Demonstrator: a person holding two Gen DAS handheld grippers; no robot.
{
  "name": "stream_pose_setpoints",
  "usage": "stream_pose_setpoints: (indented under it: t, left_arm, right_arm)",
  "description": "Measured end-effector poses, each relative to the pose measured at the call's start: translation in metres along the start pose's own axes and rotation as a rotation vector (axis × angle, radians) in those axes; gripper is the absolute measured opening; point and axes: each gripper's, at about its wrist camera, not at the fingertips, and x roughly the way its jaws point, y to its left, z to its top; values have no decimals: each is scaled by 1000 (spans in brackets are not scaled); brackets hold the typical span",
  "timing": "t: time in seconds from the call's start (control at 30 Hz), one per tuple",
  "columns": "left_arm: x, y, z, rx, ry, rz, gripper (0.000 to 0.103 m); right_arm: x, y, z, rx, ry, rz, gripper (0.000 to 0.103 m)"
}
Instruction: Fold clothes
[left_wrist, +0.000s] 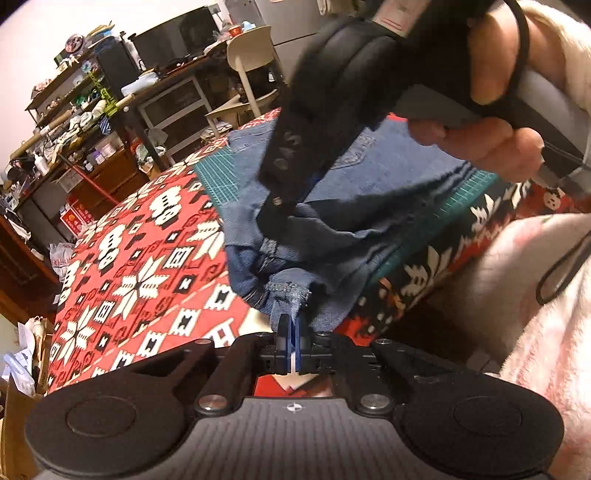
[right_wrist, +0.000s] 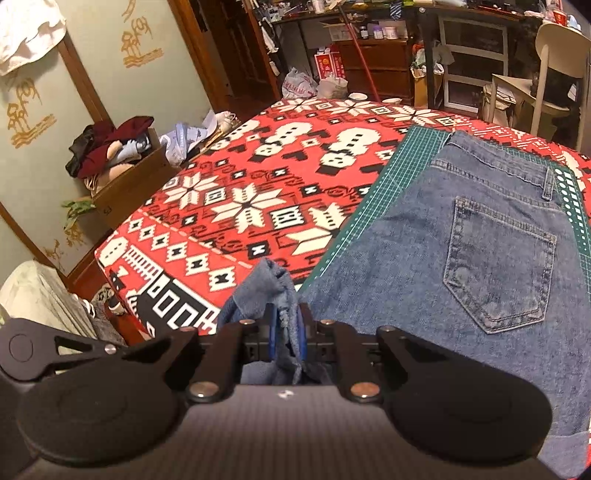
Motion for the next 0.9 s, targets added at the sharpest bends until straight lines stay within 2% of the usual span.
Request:
stream_pose_setpoints:
  t: [0.2,0.33,0.47,0.67,0.8,0.9]
  left_arm:
    - [-9,1,2,8,-36,-30,2]
    - [-2,-2,-3,39,-12,-49,2]
    - [0,-2,-7,30,1,-82,2]
    - [-2,-1,-12,23,12,-106,3]
    - [-3,0,-15,-1,11,-122,3]
    - [-3,-2,-15,6,15,-129,3]
  right_arm:
    - [-10,10,-3,-58,-9,14,10]
    - [-14,20,-12,-146,45,83,10]
    - [-9,29,-30,-208,100,92,11]
    - [-11,26,-35,-176,104,143,20]
    - [-24,20,-25,-122,44,219,20]
    - [-18,23,-23,-114,66,261,18]
